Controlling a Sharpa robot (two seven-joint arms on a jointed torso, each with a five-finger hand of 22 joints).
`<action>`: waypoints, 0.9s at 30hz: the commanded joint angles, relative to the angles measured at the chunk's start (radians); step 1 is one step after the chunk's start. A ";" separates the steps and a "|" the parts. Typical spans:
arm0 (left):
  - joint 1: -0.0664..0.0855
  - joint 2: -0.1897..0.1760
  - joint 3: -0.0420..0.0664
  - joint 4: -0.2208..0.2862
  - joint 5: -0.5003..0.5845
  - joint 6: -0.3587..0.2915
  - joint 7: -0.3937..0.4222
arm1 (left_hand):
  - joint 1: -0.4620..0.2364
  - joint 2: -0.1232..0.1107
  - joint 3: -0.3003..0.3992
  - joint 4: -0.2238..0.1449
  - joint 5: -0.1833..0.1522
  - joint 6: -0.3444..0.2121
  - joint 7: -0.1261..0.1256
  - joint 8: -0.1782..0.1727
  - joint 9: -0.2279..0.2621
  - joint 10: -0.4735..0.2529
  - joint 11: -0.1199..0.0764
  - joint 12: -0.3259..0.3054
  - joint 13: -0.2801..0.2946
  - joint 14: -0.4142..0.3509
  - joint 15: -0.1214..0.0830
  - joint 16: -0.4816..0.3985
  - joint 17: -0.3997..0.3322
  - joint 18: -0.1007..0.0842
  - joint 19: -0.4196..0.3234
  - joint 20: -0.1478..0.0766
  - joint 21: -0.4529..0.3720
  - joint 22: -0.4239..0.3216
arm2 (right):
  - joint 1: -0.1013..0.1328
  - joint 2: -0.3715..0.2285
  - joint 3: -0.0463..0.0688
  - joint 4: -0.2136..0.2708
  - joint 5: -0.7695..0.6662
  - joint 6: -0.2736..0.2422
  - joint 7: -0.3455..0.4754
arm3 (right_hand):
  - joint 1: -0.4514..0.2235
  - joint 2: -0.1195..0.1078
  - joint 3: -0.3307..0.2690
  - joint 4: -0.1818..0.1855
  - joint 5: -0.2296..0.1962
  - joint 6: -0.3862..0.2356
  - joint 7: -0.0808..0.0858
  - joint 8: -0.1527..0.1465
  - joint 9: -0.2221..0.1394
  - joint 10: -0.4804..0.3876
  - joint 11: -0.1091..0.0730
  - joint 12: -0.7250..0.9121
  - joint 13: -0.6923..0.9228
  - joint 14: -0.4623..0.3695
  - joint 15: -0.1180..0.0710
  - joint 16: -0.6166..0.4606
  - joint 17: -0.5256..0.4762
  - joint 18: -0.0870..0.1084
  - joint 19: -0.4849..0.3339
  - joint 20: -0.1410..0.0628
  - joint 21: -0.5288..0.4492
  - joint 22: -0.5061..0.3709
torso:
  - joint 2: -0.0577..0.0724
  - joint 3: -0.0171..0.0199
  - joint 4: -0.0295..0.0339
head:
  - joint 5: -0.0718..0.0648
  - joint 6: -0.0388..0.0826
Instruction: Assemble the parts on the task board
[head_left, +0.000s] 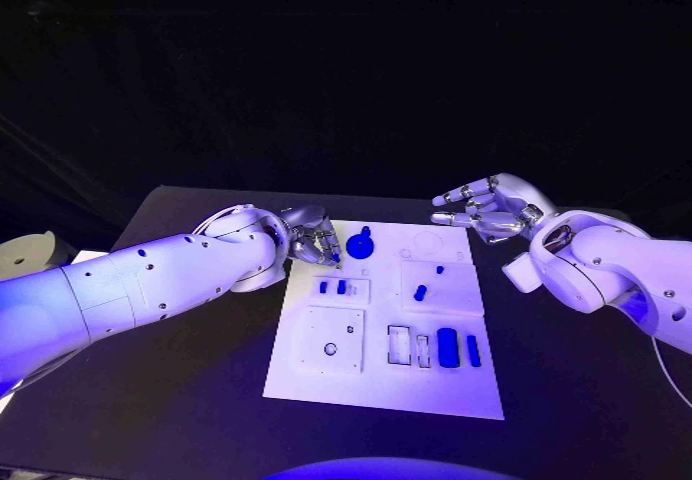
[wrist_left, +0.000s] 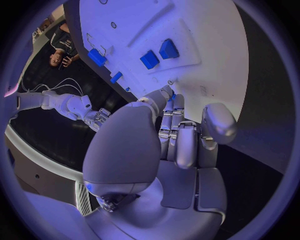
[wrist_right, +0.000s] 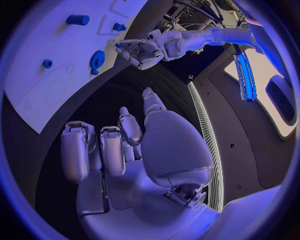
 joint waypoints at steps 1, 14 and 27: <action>0.000 0.005 0.000 -0.002 0.007 0.026 -0.005 | -0.009 0.003 0.006 0.001 -0.002 0.007 0.001 0.002 0.000 0.006 -0.001 -0.005 -0.001 0.049 -0.005 0.005 -0.001 -0.009 0.027 -0.004 0.004 0.002 | -0.001 0.001 0.000 0.001 -0.004 0.014 0.005 | 0.000 0.013 -0.006 0.002 0.006 0.006 -0.003 0.004 0.002 -0.001 0.000 0.003 0.001 0.079 -0.007 -0.002 0.162 0.007 -0.006 0.000 -0.005 0.001 | 0.001 0.0000 -0.0004 | 0.000 0.000; 0.000 0.010 -0.002 -0.003 0.003 0.063 -0.015 | -0.011 0.002 0.007 0.001 -0.002 0.007 0.001 0.001 -0.001 0.006 -0.001 -0.006 -0.001 0.049 -0.005 0.006 -0.001 -0.009 0.027 -0.004 0.003 0.001 | -0.001 0.001 0.000 0.001 -0.004 0.014 0.005 | 0.000 0.013 -0.006 0.002 0.006 0.006 -0.003 0.004 0.002 -0.001 0.000 0.003 0.001 0.079 -0.007 -0.002 0.162 0.007 -0.006 0.000 -0.005 0.001 | 0.000 0.0001 -0.0001 | 0.001 -0.004; -0.002 0.022 -0.004 -0.022 -0.014 0.076 -0.022 | -0.013 0.001 0.008 0.000 -0.002 0.007 0.001 0.000 -0.002 0.006 -0.001 -0.008 -0.002 0.048 -0.005 0.005 -0.002 -0.008 0.026 -0.004 0.002 0.001 | -0.001 0.002 0.000 0.001 -0.004 0.015 0.006 | 0.000 0.013 -0.006 0.002 0.006 0.006 -0.003 0.004 0.002 -0.001 0.000 0.003 0.001 0.079 -0.007 -0.002 0.162 0.007 -0.006 0.000 -0.005 0.001 | 0.001 -0.0006 -0.0004 | 0.001 -0.004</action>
